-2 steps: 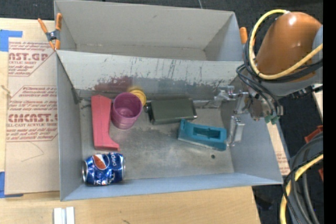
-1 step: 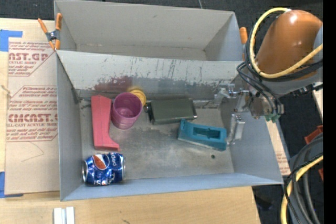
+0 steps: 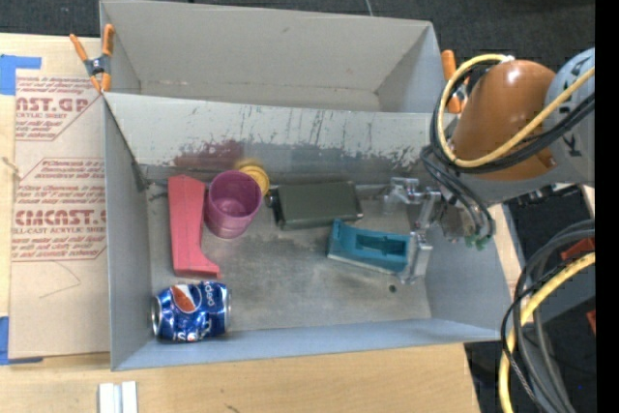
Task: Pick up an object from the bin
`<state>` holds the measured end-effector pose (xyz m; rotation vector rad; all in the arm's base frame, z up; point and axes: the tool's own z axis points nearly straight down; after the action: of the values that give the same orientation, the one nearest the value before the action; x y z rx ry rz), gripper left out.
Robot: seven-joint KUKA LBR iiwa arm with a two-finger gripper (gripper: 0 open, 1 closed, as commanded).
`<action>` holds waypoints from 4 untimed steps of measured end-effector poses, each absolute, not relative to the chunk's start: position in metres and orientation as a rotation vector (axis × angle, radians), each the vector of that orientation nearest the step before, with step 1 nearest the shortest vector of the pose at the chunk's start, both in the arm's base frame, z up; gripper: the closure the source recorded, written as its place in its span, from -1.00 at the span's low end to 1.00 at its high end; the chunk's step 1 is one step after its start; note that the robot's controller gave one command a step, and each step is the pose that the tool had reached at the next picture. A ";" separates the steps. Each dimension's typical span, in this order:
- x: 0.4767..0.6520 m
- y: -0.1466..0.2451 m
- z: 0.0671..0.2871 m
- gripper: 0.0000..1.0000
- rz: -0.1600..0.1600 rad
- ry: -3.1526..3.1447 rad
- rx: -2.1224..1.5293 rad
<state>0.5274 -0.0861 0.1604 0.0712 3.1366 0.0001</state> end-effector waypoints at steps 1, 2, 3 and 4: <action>0.526 -0.088 0.099 -1.00 0.001 3.143 0.107; 0.526 -0.089 0.098 -1.00 0.003 3.135 0.215; 0.535 -0.091 0.074 -1.00 0.002 3.129 0.292; 0.526 -0.090 0.069 1.00 0.001 3.132 0.246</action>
Offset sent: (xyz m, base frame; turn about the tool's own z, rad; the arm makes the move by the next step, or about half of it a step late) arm -0.0016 -0.0062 -0.0442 0.1751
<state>0.5255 -0.0900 0.0692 0.2457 3.1316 0.0013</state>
